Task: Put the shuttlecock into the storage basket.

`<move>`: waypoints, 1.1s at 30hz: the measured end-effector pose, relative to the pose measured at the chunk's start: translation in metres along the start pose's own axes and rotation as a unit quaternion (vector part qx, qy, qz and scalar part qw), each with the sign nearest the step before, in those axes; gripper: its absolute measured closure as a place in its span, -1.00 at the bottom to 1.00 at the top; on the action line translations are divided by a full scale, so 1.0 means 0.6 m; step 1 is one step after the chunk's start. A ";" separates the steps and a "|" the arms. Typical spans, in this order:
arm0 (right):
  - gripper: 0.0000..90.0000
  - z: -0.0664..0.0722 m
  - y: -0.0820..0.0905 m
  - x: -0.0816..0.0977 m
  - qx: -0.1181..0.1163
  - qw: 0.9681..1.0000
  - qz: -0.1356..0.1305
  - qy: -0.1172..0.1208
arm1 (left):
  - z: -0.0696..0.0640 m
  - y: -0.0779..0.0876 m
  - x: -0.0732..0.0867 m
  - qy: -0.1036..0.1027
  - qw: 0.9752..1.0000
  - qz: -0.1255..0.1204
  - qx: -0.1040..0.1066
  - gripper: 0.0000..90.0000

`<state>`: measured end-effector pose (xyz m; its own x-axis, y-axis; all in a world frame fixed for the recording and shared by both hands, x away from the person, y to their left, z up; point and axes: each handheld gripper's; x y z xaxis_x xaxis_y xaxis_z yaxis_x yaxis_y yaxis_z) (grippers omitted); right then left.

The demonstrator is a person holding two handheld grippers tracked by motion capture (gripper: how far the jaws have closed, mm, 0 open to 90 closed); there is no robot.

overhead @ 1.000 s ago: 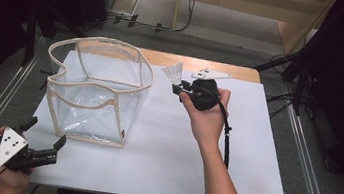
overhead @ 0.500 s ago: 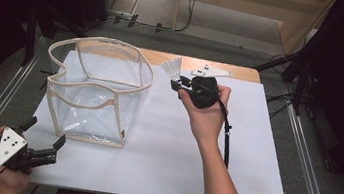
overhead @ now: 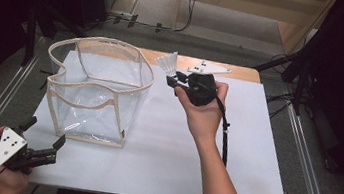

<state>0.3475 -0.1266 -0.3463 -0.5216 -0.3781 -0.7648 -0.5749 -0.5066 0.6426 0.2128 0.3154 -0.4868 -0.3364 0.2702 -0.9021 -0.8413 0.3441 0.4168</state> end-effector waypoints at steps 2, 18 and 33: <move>0.40 0.003 0.000 -0.003 -0.001 1.000 -0.003 0.003 | 0.000 0.000 0.000 0.000 1.000 0.000 0.000 -1.00; 0.40 0.025 0.000 -0.019 -0.014 1.000 -0.017 0.015 | -0.001 0.001 -0.001 -0.001 1.000 0.001 -0.001 -1.00; 0.40 0.045 -0.011 -0.032 -0.028 0.999 -0.023 0.023 | 0.000 0.002 -0.001 -0.001 1.000 -0.001 -0.002 -1.00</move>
<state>0.3441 -0.0951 -0.3344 -0.4650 -0.3874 -0.7960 -0.5614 -0.5662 0.6035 0.2122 0.3155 -0.4857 -0.3349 0.2708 -0.9025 -0.8435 0.3407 0.4152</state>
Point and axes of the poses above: each handheld gripper's, and its own axes: y roughly backward along the jaws, x roughly out of its underside, z roughly to its left, and after that the axes turned 13 degrees about z, right-handed
